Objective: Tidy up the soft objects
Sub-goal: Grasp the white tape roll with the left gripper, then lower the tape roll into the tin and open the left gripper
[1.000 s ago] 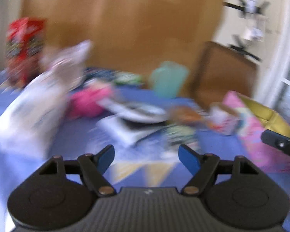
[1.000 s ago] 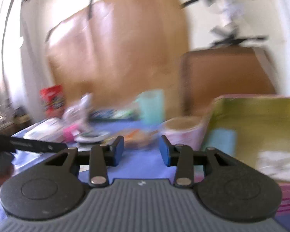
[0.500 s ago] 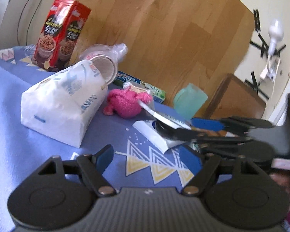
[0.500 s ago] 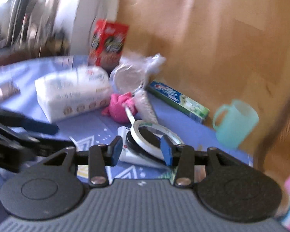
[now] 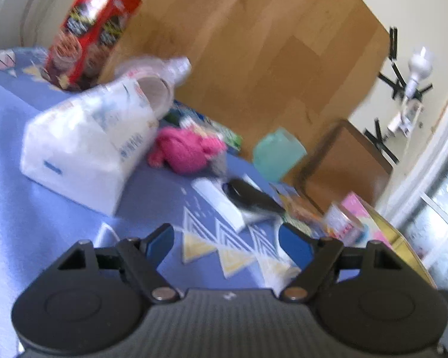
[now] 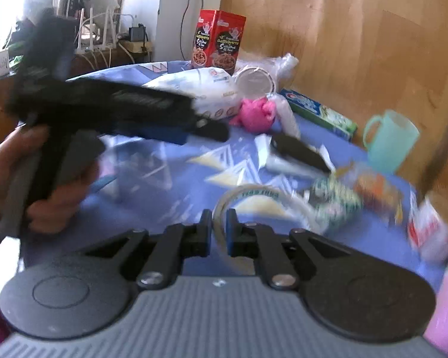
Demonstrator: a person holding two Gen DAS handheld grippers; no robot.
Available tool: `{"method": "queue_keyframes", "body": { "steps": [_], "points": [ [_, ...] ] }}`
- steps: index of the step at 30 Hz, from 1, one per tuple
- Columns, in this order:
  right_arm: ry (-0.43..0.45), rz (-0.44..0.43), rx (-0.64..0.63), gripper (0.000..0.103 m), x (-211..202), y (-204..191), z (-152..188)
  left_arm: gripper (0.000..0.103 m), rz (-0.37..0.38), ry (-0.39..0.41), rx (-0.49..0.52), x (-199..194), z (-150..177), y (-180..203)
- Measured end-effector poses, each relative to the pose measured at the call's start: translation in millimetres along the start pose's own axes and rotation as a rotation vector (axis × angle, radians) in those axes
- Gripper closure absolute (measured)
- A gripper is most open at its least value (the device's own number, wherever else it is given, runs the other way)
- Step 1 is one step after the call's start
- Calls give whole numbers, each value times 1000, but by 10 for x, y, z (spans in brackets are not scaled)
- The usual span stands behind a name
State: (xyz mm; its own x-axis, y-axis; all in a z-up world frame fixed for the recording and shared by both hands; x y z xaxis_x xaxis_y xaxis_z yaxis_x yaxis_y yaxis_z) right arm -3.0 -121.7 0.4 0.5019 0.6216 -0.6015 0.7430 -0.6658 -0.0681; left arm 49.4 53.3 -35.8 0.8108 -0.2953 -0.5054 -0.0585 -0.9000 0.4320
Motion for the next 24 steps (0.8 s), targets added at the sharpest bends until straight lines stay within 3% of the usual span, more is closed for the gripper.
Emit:
{"method": "queue_keyframes", "body": {
  "steps": [1,5,7,12,14,17,20,24],
  "points": [
    [12,2,12,56,-61,-49,59,27,10,-20,-1,-3,10,10],
    [88,34,55,40,-264,-75,223,27,41,-89,4,-92,94,138],
    [100,63,63,24,-291,-32,268,32,44,-114,55,-118,132,295],
    [63,100,110,21,-132,231,344,50,17,-219,211,98,244,701],
    [47,83,142,22,-39,328,349,57,17,-206,252,188,278,805],
    [64,50,192,23,36,424,336,58,-14,-200,274,207,273,853],
    [128,42,215,24,-113,391,367,62,35,-207,239,118,189,884],
    [218,139,160,24,-454,281,358,62,109,-162,278,-15,68,1243]
  ]
}}
Point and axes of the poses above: each gripper's, at about its wrist camera, not at the fingertips, and x roughly the way its jaws point, y to its right, z to its underside, the point moved 3 cm from there along x, roughly the way its jaws point, and after that the axes turned 12 degrees about -z, right-handed, at the moved point
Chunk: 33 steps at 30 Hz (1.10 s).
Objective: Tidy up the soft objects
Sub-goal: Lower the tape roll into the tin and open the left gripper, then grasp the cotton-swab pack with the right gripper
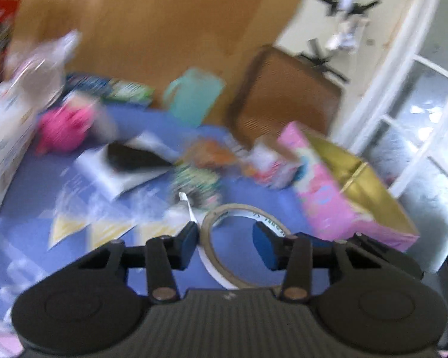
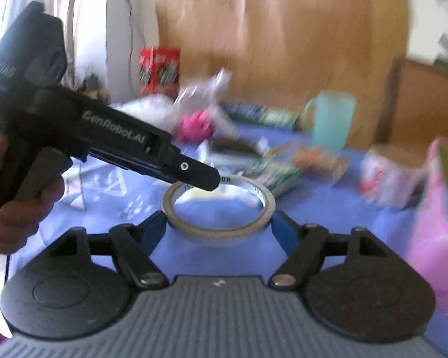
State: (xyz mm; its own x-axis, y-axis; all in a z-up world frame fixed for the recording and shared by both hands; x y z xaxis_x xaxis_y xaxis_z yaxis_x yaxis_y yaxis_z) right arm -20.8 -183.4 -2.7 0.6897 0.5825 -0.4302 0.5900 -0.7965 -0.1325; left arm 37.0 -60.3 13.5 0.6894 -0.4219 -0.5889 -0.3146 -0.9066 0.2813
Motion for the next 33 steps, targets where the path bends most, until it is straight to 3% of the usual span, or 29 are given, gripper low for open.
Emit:
{"method": "queue_keyframes", "body": {
  "steps": [5,10,13,15,17,18,20,22,26,31,33],
  "points": [
    [112,189,-44,24,-554,221,-50,62,121,31,132,160,-304,796],
    [163,367,26,24,-1099,732,58,62,223,33,240,521,-448,1670],
    [167,444,78,23,-1281,1051,155,52,263,20,296,774,-477,2073],
    [133,511,100,22,-1268,1292,234,50,240,0,307,899,-428,2177],
    [95,622,132,22,-1246,1511,327,50,236,-17,277,913,-376,2073],
    [109,633,166,23,-1293,1570,355,50,245,-15,261,859,-355,1967],
    [187,597,226,24,-1433,1601,378,48,224,12,239,699,-308,1711],
    [250,574,247,37,-1473,1580,336,47,176,39,214,518,-240,1352],
    [303,422,240,51,-1290,1423,130,47,-18,69,135,179,-32,438],
    [214,108,224,53,-571,1013,-241,47,-299,71,2,-47,235,-727],
    [149,10,211,53,-165,887,-446,47,-361,78,-40,-73,288,-1026]
  ]
}}
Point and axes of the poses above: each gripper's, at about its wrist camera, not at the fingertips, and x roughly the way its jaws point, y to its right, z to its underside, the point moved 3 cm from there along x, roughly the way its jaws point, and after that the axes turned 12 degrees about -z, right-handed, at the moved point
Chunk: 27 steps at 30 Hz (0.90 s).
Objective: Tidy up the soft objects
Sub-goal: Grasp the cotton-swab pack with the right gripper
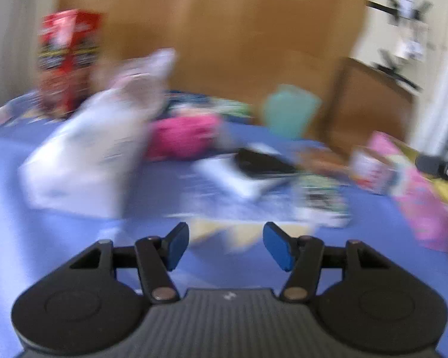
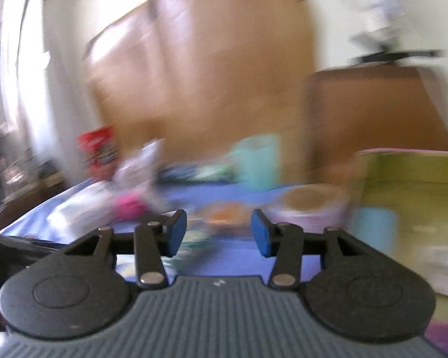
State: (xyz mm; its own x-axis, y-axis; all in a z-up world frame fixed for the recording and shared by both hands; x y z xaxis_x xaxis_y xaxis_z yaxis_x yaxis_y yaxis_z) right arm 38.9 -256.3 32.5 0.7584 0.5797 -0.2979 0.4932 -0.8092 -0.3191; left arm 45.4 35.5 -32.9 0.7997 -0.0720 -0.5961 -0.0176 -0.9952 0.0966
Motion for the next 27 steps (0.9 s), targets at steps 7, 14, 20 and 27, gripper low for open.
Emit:
{"method": "queue_keyframes", "body": {
  "steps": [7,14,20,27],
  "points": [
    [-171,-56,-258,53,1572,-601,-302,42,87,33,-111,25,2,-210],
    [-300,-80,-46,52,2587,-572,-529,41,165,41,-178,25,7,-281],
    [-397,-30,50,68,2842,-286,-312,41,176,74,-165,-31,22,-254],
    [-185,-129,174,77,2093,-357,-683,39,200,75,-207,-13,-2,-343]
  ]
}}
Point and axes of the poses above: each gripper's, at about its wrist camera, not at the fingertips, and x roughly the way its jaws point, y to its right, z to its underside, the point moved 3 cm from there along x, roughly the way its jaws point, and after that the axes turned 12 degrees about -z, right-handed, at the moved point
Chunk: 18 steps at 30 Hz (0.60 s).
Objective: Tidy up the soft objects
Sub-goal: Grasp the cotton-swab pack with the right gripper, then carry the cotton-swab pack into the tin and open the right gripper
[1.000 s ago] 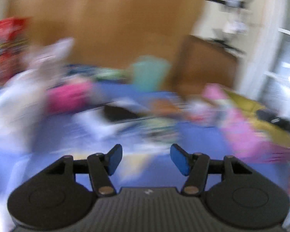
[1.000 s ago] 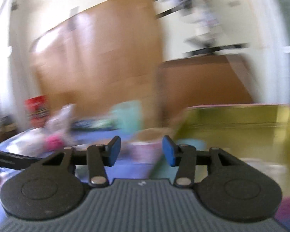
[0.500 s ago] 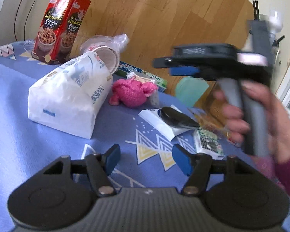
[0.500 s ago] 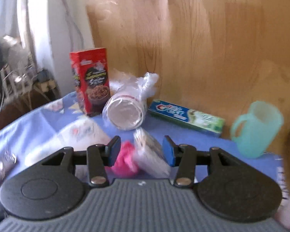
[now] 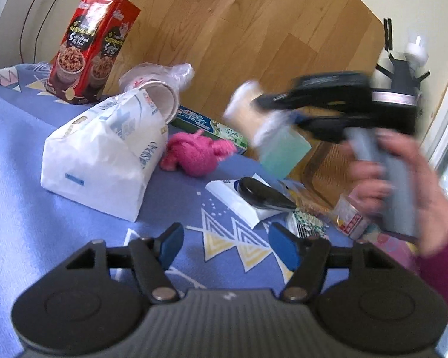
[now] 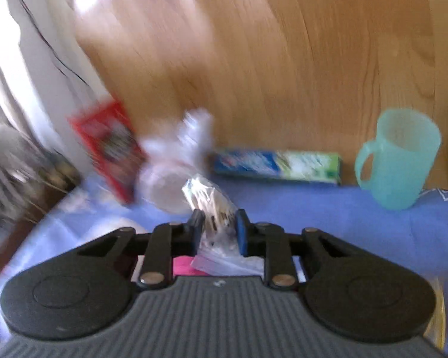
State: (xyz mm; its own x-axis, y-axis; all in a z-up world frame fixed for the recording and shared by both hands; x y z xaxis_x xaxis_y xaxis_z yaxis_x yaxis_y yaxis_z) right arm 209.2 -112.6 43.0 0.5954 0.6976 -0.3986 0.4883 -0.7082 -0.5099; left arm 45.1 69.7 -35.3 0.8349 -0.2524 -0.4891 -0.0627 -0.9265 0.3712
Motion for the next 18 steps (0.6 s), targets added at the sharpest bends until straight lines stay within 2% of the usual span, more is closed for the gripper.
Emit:
{"method": "queue_keyframes", "body": {
  "steps": [3,5,7,9,12,13,14,15,16,18],
  "points": [
    [23,-156,49,77,-505,-283,103,39,11,-1,-49,-8,-20,-80],
    [-12,-243,105,76,-794,-390,324,38,19,-8,-92,-7,-25,-139],
    [-57,-301,176,76,-1002,-417,629,38,28,-24,-124,7,-34,-182],
    [-95,-318,268,76,-1105,-361,948,39,29,-37,-141,24,-40,-208],
    [-114,-293,420,74,-1157,-143,1415,38,5,-52,-126,35,-21,-178],
    [-109,-268,454,69,-1176,-64,1517,39,-7,-56,-102,36,-14,-142],
    [-84,-243,467,59,-1241,2,1558,38,-14,-57,-74,27,-6,-102],
    [-51,-190,443,49,-1332,49,1570,38,-14,-59,-49,24,3,-67],
    [-24,-115,383,44,-1406,44,1545,38,-10,-62,-25,20,11,-29],
    [8,29,200,44,-1541,-59,1533,40,-3,-80,2,12,30,23]
  ]
}}
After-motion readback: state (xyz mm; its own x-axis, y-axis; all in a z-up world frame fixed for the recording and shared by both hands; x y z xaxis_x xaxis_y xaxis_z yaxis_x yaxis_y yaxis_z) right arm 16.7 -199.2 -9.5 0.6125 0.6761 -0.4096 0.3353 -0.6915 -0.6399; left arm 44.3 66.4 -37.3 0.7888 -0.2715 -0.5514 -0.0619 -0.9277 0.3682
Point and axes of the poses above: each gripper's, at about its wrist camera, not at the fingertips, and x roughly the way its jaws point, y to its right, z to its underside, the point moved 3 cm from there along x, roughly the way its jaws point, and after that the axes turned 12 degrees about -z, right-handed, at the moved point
